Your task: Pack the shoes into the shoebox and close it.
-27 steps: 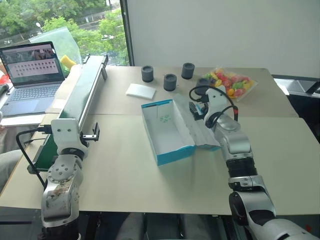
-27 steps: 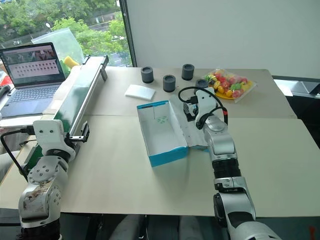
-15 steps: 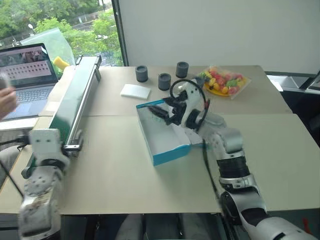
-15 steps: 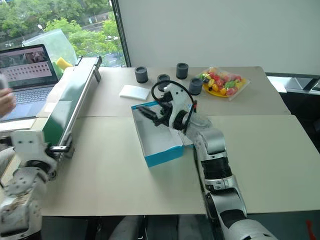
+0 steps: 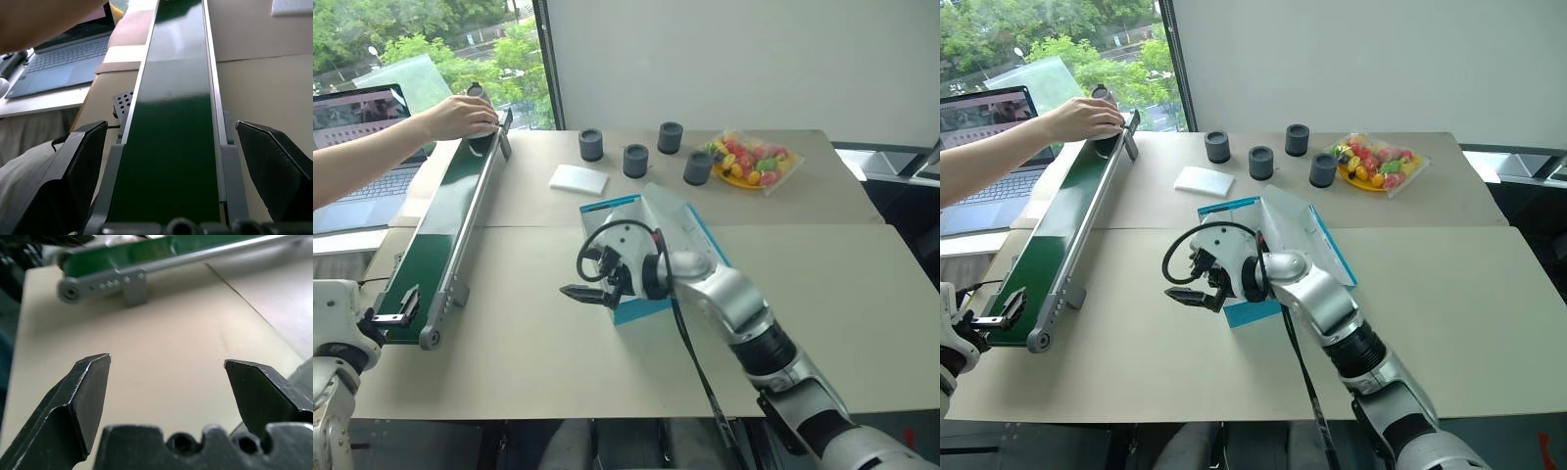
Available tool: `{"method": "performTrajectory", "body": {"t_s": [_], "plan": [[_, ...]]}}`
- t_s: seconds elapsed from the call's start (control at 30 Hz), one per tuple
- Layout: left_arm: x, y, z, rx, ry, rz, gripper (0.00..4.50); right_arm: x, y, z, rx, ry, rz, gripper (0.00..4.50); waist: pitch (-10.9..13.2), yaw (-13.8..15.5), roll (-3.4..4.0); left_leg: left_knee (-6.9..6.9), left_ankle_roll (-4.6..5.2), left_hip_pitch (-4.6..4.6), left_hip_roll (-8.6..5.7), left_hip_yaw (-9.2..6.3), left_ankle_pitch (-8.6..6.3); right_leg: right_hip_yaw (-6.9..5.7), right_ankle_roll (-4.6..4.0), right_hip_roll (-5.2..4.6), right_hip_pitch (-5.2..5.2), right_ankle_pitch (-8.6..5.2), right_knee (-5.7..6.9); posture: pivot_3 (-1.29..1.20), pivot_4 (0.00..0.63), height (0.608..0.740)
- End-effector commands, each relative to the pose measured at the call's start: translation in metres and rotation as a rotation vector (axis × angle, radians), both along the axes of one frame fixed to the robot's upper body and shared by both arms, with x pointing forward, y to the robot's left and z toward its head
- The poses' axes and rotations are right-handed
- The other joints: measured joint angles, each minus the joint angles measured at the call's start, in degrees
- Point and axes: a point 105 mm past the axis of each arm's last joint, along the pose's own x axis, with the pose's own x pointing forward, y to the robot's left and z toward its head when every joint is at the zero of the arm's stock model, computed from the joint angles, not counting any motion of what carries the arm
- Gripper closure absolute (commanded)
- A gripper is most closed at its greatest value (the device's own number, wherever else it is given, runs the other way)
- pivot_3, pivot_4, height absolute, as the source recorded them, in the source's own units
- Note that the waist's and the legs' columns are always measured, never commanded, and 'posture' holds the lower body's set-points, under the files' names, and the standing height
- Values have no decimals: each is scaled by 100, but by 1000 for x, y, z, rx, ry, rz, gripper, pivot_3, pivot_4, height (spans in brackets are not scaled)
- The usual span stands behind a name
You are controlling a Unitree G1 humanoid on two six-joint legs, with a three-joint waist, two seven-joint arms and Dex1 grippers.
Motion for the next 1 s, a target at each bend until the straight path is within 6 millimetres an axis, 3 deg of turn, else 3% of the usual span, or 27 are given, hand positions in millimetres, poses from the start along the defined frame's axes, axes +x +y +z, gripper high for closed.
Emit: {"method": "performTrajectory", "body": {"t_s": [0.03, 0.3, 0.63, 0.87, 1.0], "plan": [[5, -3, 8, 17, -18, -39, 0, -2, 6, 13, 42, -91, -21, 73, 0, -3, 0, 0, -2, -10, 1, 4, 1, 6, -2, 0, -13, 2, 2, 0, 150, 740], [14, -11, 4, -3, -8, -53, 0, 14, 3, 12, 63, -101, -128, 73, -6, -9, -10, 0, -2, -5, 10, 15, 1, 12, -9, 7, -14, 9, 1, 0, 150, 740], [15, -9, 0, -4, 11, -48, 0, 1, -2, 7, 28, -113, -36, 73, -6, -17, -11, -2, -2, -3, 14, 31, 1, 22, -9, 9, -17, 11, 2, 0, 150, 740], [8, -2, -2, -6, 12, -6, 0, 5, -12, 3, -3, -120, -54, 73, -7, -26, -13, -2, -2, 0, 17, 39, 1, 27, -10, 10, -17, 12, 2, 0, 150, 740], [7, -3, -5, 3, 16, -5, 0, 9, -12, 19, 113, -65, -89, 73, -7, -28, -13, -2, -2, 1, 21, 44, 1, 31, -11, 14, -18, 13, 2, 0, 150, 740]]}}
